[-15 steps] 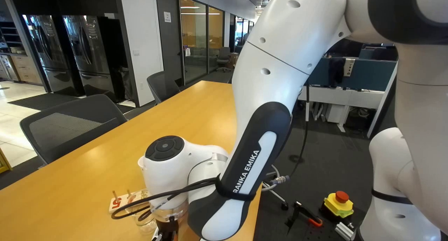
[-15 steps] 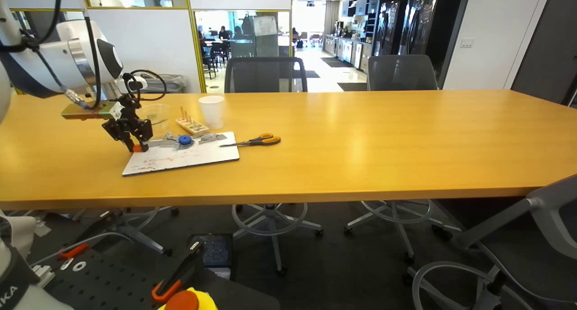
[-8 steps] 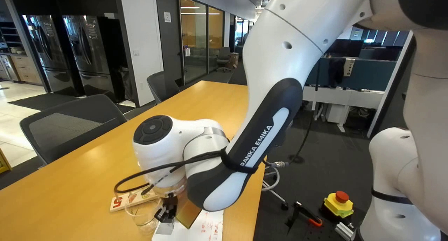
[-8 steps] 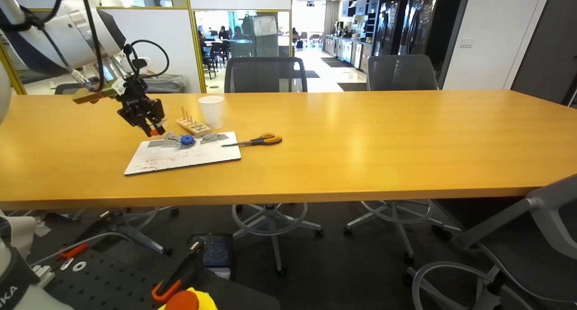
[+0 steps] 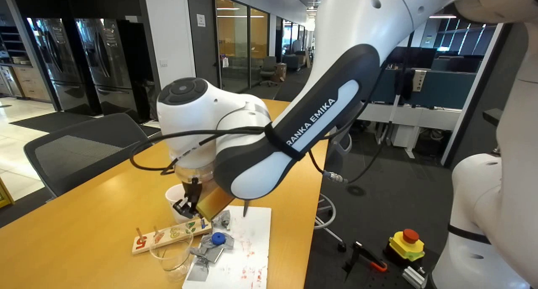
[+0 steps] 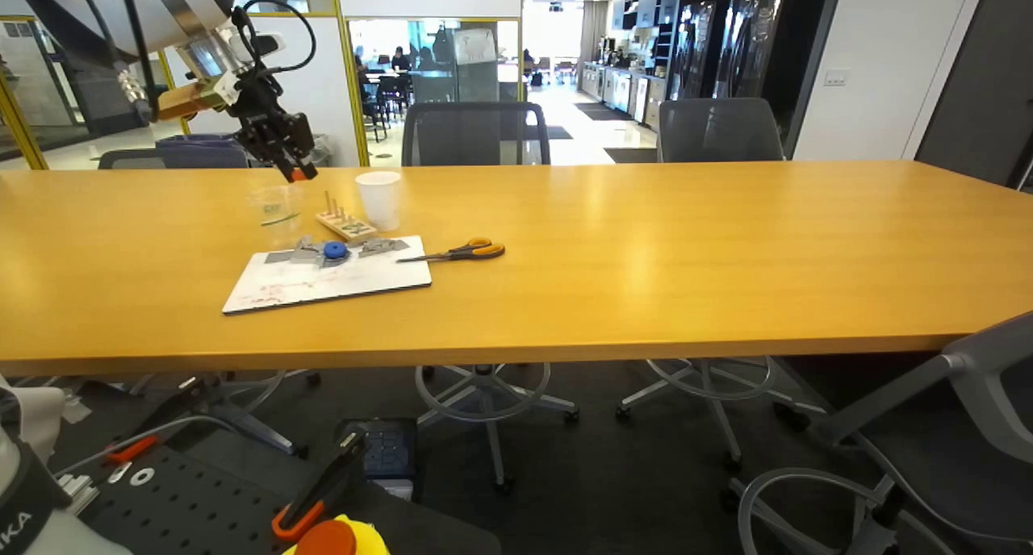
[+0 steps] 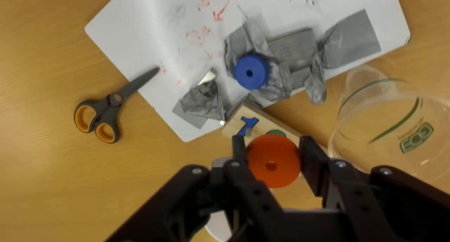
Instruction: Put the orange rings in the white cup, place the blue ring in the clear cup
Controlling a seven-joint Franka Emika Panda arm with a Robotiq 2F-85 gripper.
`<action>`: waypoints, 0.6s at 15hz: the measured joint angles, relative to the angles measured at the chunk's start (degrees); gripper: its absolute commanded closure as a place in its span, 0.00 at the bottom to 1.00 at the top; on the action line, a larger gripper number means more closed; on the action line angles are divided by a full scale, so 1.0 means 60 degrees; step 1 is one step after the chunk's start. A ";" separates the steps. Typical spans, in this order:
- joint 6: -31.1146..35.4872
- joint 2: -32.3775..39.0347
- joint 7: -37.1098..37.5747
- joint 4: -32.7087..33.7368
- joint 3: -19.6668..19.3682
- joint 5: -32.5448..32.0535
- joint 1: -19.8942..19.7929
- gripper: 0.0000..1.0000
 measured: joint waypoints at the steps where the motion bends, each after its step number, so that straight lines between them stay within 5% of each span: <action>1: 0.0184 0.0012 -0.0017 0.0128 0.0066 0.0000 -0.0212 0.80; 9: 0.2288 0.1096 -0.1166 0.1333 0.0110 0.0430 -0.1405 0.80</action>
